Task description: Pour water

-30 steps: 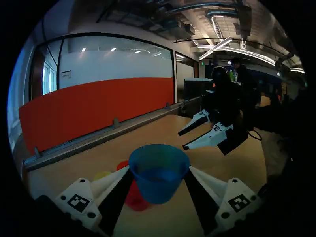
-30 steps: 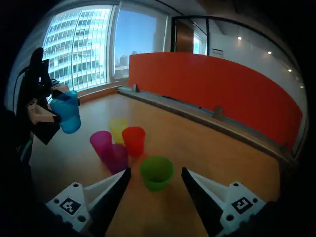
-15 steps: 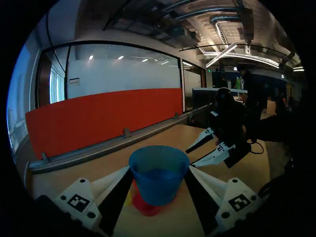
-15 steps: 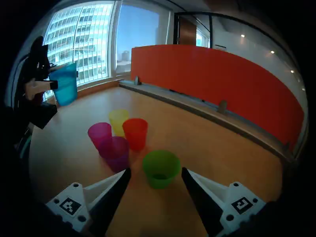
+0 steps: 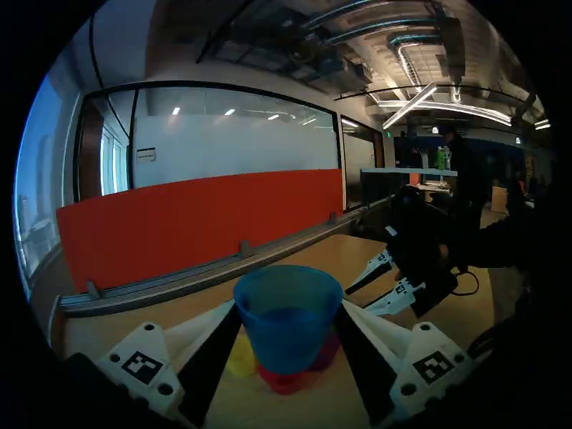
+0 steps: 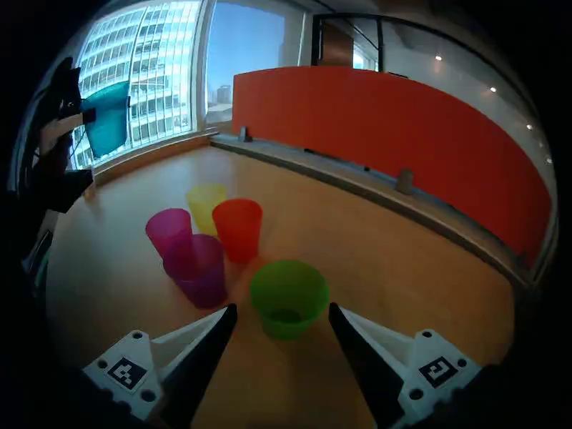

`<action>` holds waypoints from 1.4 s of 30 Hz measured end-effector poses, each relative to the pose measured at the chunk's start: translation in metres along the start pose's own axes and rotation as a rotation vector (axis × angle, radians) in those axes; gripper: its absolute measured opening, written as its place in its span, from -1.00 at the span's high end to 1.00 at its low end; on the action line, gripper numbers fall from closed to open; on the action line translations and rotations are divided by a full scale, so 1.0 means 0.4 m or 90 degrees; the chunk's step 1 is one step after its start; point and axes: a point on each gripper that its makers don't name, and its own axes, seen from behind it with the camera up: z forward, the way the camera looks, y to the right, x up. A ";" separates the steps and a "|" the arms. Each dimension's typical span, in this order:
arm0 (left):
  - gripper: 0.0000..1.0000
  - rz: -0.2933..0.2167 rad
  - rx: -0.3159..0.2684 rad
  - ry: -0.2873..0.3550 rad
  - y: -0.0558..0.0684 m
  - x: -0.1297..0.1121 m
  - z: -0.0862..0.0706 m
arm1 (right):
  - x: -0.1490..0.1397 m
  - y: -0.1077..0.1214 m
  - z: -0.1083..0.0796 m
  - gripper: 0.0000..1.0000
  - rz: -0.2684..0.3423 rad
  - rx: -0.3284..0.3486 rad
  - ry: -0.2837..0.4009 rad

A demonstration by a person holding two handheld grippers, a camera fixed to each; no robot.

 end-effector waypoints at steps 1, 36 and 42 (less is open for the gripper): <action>-0.70 -0.001 0.003 0.001 -0.005 0.001 -0.001 | -0.002 0.001 0.006 -0.99 0.001 -0.001 -0.002; -0.71 -0.001 0.067 0.007 -0.107 0.005 -0.051 | -0.007 0.019 0.098 -0.86 0.011 -0.013 0.003; -0.71 -0.003 0.071 0.005 -0.113 0.000 -0.053 | 0.039 0.004 0.062 -0.86 0.002 -0.009 0.045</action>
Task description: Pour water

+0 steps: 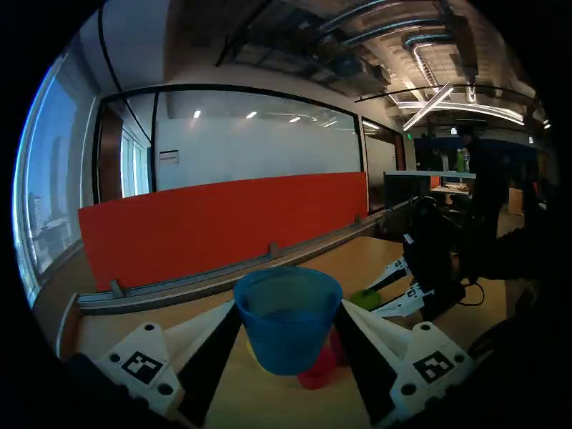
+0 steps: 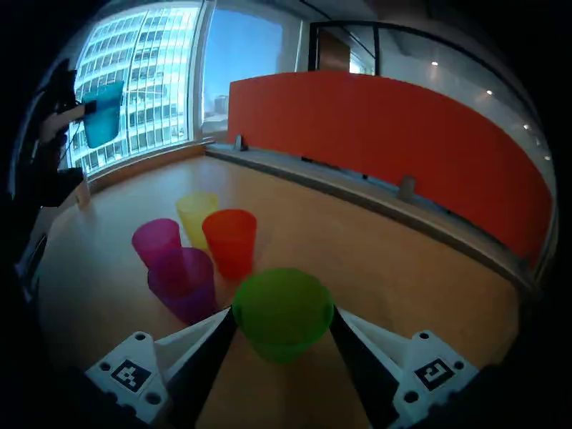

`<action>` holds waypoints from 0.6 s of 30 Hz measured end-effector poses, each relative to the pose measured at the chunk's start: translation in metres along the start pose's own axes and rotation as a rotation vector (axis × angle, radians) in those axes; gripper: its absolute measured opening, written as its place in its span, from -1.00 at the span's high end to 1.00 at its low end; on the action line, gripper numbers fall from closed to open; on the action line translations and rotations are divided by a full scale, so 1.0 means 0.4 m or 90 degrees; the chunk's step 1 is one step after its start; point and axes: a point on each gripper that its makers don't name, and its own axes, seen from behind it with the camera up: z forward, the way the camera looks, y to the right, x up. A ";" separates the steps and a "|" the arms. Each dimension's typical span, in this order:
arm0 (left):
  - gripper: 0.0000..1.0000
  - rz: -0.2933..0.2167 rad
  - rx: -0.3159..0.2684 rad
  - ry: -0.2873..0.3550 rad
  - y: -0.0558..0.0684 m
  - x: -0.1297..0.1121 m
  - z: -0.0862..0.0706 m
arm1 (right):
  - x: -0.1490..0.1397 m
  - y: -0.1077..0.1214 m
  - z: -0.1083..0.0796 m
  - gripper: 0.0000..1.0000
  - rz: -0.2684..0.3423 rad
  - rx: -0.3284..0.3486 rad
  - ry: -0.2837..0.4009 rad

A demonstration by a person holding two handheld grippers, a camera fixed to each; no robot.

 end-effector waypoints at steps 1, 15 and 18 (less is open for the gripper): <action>-0.71 0.000 0.001 0.000 -0.001 0.000 0.000 | 0.011 -0.002 -0.008 -0.86 0.001 0.001 0.007; -0.71 -0.004 0.003 0.009 0.006 0.018 -0.007 | 0.156 -0.066 -0.114 -0.86 -0.009 0.028 0.104; -0.71 -0.002 0.003 0.011 0.011 0.022 -0.009 | 0.191 -0.081 -0.134 -0.86 -0.012 0.033 0.131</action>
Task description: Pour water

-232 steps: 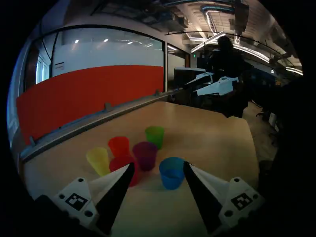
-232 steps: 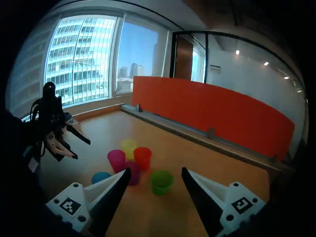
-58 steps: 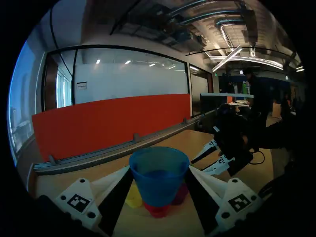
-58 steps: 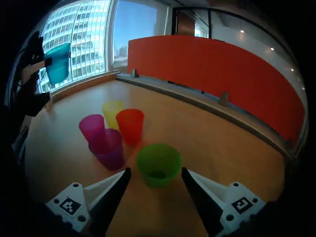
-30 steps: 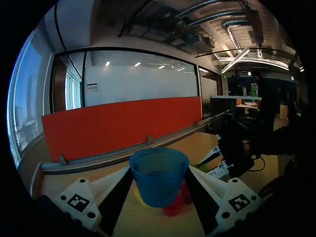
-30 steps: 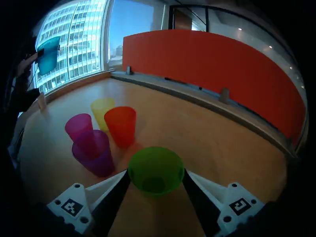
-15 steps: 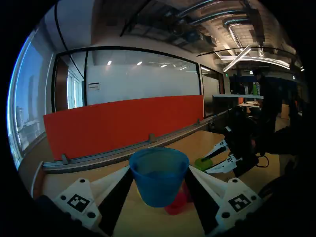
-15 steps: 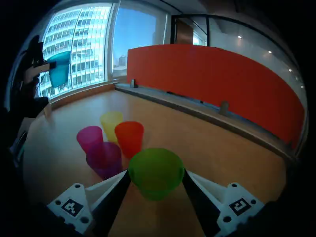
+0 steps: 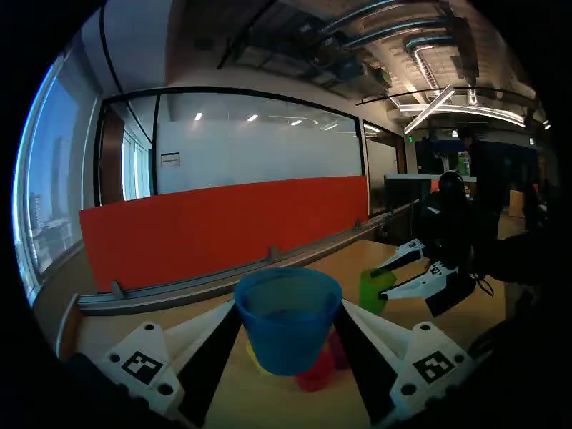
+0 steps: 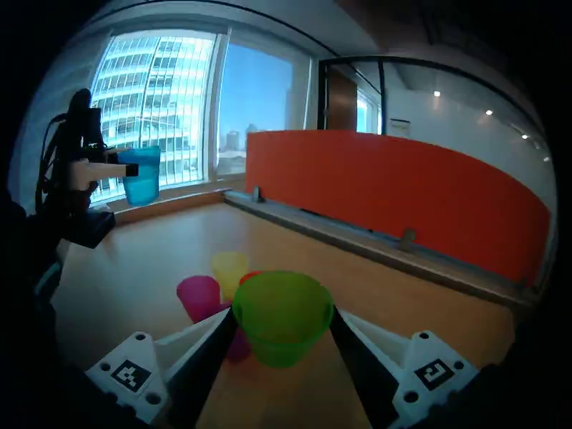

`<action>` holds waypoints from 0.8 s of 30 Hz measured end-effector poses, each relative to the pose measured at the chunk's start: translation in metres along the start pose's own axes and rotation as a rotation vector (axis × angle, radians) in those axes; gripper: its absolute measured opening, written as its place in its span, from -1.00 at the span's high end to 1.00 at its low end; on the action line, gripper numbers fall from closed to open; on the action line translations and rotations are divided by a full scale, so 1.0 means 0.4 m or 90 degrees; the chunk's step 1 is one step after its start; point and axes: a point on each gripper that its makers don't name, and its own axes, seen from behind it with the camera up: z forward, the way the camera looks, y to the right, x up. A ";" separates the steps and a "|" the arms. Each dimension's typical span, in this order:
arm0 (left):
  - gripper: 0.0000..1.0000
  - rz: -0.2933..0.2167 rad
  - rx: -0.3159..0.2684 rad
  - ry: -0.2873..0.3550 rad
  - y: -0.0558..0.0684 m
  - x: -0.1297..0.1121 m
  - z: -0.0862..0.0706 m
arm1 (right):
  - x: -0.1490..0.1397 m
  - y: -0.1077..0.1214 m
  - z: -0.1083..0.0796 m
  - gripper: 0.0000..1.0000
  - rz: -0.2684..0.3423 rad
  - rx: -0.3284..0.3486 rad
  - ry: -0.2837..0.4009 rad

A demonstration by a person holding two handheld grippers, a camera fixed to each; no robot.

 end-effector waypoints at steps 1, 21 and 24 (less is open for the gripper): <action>-0.71 0.000 -0.001 0.001 0.002 0.002 -0.001 | 0.013 -0.005 -0.005 -0.86 -0.001 0.002 0.008; -0.71 -0.004 -0.009 0.016 0.016 0.023 -0.011 | 0.178 -0.089 -0.056 -0.87 -0.031 0.034 0.117; -0.71 -0.006 -0.009 0.018 0.016 0.026 -0.012 | 0.196 -0.102 -0.060 -0.87 -0.034 0.040 0.128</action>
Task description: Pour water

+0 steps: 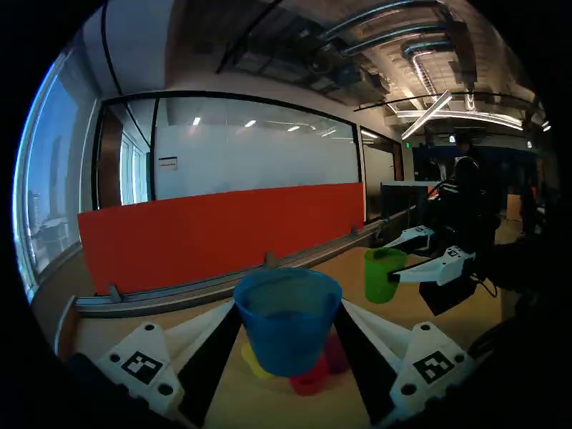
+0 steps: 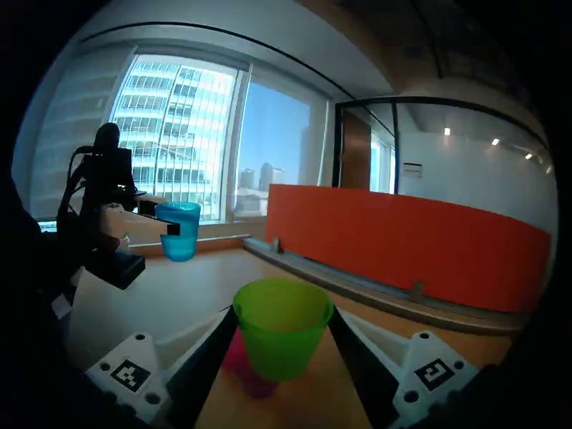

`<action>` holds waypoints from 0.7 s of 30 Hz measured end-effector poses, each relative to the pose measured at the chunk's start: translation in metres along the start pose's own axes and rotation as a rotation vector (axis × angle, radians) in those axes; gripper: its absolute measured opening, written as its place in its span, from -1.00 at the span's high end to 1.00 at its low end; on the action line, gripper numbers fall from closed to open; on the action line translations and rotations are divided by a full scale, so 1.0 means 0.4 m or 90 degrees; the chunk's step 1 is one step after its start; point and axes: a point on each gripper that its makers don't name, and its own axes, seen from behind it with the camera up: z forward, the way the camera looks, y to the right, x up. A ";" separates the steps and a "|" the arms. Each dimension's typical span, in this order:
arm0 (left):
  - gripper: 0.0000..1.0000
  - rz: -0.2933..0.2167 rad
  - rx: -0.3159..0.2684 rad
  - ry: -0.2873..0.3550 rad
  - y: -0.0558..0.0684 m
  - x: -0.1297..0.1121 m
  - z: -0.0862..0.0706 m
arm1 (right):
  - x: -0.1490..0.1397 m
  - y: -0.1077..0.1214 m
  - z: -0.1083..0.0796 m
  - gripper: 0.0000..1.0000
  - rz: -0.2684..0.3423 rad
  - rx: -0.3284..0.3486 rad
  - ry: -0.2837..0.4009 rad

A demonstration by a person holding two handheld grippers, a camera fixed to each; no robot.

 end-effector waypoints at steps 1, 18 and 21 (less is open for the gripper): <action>-0.71 0.000 0.001 0.000 -0.001 0.001 -0.001 | 0.004 -0.004 0.000 -0.87 -0.002 0.003 0.002; -0.71 0.016 -0.001 0.012 -0.004 0.027 -0.005 | 0.058 -0.094 0.010 -0.85 -0.011 0.063 0.033; -0.71 0.024 -0.001 0.016 -0.005 0.037 -0.005 | 0.062 -0.112 0.011 -0.85 -0.012 0.074 0.033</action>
